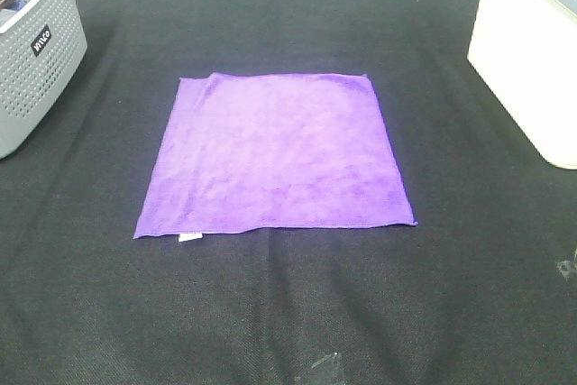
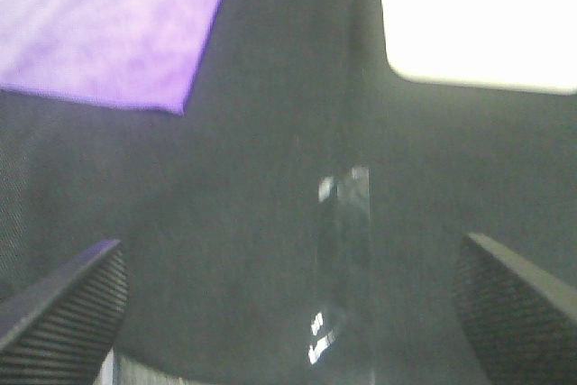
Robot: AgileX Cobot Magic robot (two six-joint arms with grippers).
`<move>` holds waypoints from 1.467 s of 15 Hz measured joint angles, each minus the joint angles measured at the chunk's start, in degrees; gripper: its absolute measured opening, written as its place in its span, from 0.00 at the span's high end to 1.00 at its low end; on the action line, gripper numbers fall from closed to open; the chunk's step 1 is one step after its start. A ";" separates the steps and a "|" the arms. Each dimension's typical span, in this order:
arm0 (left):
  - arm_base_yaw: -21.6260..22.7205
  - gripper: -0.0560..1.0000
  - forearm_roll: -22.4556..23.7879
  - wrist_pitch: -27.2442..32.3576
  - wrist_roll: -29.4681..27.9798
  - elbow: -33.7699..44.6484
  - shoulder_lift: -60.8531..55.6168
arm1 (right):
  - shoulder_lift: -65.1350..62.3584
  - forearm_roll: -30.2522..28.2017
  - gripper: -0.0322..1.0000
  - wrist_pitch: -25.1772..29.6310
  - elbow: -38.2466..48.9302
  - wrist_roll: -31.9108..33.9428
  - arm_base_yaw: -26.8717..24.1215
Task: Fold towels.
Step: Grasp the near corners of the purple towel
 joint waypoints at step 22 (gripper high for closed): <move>1.20 0.03 -30.77 -2.52 24.24 -39.53 98.49 | 89.61 32.31 0.12 -1.89 -35.47 -20.68 -14.67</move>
